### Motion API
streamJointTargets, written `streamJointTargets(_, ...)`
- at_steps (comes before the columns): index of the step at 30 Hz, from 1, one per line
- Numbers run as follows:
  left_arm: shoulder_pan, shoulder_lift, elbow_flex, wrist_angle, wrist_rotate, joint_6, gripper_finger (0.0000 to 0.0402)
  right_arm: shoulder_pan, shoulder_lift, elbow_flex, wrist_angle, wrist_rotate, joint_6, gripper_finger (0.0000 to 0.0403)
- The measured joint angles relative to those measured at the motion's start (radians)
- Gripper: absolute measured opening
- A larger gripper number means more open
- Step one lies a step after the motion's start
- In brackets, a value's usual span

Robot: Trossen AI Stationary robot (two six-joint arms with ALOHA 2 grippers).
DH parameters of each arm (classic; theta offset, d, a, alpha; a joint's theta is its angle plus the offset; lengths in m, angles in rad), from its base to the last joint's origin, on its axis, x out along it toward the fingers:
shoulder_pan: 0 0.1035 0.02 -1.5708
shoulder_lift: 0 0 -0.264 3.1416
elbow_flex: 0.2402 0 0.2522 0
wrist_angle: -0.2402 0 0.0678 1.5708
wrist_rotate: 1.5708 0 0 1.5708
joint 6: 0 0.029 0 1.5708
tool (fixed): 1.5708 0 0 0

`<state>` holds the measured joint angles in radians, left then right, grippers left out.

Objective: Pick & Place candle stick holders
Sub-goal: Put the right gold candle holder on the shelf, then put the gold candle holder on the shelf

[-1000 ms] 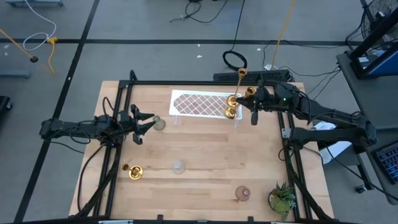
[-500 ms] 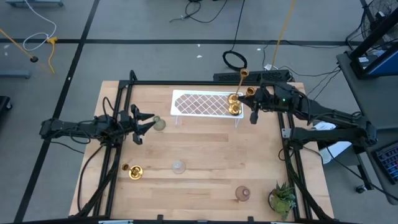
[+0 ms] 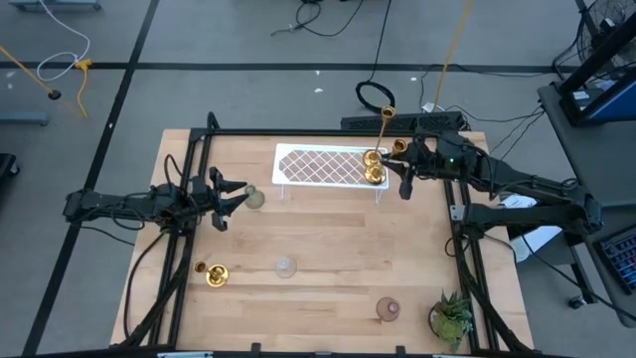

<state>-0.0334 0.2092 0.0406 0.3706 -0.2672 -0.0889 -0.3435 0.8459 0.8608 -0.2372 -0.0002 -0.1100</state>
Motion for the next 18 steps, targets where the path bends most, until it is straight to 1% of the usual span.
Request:
streamJointTargets(6,0.000,0.000,0.000,-0.001,0.008,0.086,0.0182,0.000,0.000,0.000,-0.041,0.000,-0.006,0.0136)
streamJointTargets(11,0.000,0.000,0.000,-0.002,0.083,0.106,0.0182,0.000,-0.015,0.000,-0.077,0.000,0.015,0.0189)
streamJointTargets(13,-0.002,0.000,0.000,-0.002,0.083,0.107,0.0182,0.000,-0.032,0.000,-0.114,0.000,0.016,0.0204)
streamJointTargets(16,-0.002,0.000,0.005,-0.010,0.050,0.140,0.0182,0.000,-0.069,0.000,-0.155,0.002,0.019,0.0220)
streamJointTargets(18,-0.002,0.001,0.041,-0.060,0.042,0.143,0.0182,0.000,-0.094,0.000,-0.189,0.002,0.026,0.0227)
